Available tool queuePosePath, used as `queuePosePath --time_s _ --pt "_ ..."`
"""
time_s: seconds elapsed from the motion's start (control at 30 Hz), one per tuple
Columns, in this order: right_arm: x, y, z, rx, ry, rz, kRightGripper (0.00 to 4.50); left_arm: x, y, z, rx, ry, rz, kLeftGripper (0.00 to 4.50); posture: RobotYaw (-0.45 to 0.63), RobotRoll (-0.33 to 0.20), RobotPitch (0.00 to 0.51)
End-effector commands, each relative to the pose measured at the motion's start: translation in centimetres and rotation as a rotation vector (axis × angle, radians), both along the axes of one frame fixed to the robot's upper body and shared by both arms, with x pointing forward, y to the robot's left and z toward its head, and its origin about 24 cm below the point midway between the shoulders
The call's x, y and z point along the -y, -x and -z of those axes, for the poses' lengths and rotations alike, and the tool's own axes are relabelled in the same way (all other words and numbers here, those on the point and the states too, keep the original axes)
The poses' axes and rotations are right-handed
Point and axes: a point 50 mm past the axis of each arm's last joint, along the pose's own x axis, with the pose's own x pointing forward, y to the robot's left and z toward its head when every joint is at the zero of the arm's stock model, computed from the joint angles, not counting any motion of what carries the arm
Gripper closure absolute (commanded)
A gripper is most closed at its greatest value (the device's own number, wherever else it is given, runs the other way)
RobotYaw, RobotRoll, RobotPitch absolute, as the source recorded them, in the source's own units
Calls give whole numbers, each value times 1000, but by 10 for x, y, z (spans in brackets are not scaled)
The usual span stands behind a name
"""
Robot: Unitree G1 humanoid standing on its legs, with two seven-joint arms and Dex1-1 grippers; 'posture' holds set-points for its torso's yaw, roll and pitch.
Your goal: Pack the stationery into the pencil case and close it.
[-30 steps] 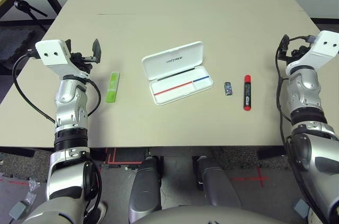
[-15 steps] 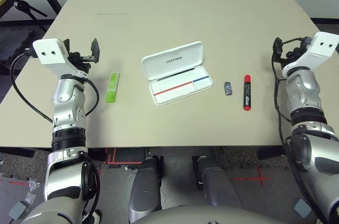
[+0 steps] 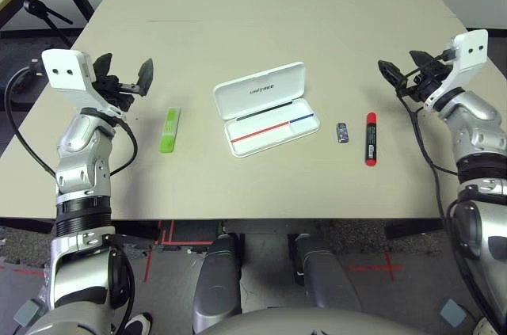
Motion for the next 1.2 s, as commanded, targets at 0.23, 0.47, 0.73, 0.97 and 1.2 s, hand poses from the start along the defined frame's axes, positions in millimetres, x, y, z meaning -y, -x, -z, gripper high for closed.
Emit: queuePosePath --time_s 0.23,0.47,0.73,0.97,1.2 --pt "-19 28 5 -176 103 -323 0 37 23 -3 -112 9 327 44 -35 0 197" --pt "-27 35 3 -222 138 -408 0 54 35 -7 -177 -45 461 44 -29 0 194" --pt "-31 38 4 -238 160 -437 0 90 58 2 -335 -188 706 44 -36 0 196" --pt "-38 42 10 -255 178 -469 0 118 62 17 -412 -333 806 44 -44 0 192" --pt "-44 43 12 -257 191 -492 0 128 53 40 -556 -469 786 44 -48 0 183"
